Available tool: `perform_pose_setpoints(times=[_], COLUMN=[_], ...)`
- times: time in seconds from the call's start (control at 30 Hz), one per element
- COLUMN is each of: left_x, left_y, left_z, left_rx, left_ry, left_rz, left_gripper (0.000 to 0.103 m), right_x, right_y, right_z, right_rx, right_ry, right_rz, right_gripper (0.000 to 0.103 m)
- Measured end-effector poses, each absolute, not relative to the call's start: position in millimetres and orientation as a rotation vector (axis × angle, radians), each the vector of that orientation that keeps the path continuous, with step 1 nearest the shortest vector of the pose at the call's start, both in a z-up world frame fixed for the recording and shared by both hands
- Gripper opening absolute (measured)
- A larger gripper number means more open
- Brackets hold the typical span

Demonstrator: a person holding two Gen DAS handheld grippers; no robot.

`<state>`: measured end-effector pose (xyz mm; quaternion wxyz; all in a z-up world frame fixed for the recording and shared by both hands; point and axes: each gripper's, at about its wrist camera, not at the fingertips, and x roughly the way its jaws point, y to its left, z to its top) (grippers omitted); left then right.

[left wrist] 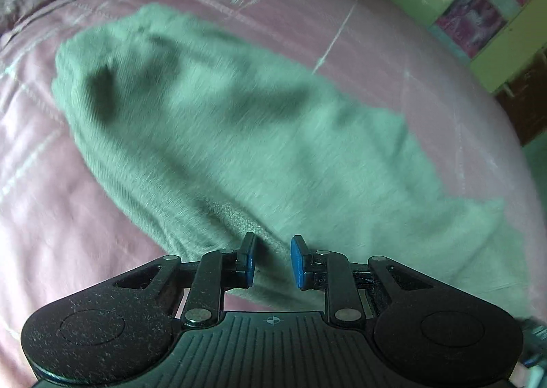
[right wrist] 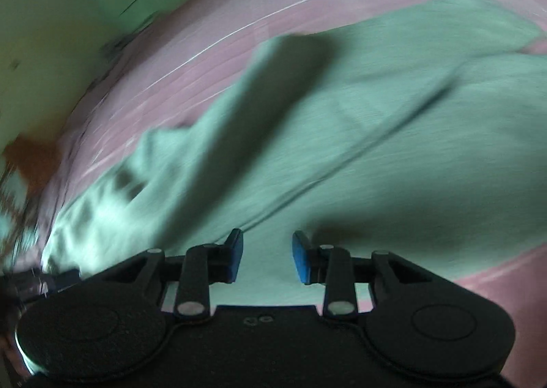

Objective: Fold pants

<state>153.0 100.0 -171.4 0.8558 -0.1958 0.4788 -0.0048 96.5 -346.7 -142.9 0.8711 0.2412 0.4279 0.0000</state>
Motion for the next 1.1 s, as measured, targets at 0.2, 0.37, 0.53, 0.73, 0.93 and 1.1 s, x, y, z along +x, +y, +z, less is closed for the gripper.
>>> perform_pose_setpoints(times=[0.2,0.37,0.53,0.73,0.93,1.1], left_x=[152,153,156,154,154,144], left_y=[113,104,101,96,86,69], left_z=[-178,-176,-176,-174,-171,-149], left_rx=[-0.499,-0.433,-0.394,-0.356,-0.305,-0.296], left_ry=[1.017,1.021,1.02,1.009,0.999,0.956], left_rz=[0.039,0.051,0.044,0.038,0.042,0.028], left_gripper=[0.01,0.01,0.01,0.01,0.01,0.011], right_x=[108,135,110,41,35,31], right_y=[-399,-415,-409,-394,-394,-410], right_z=[-158,-174,-144,-103,-164,-150], right_rx=[0.664,0.781,0.712,0.613,0.505,0.578], right_ry=[0.84,0.754,0.633,0.559,0.779,0.748], right_rz=[-0.095,-0.133,-0.103,-0.039,-0.157,-0.126], right_gripper=[0.026,0.016,0.005,0.005,0.006,0.027])
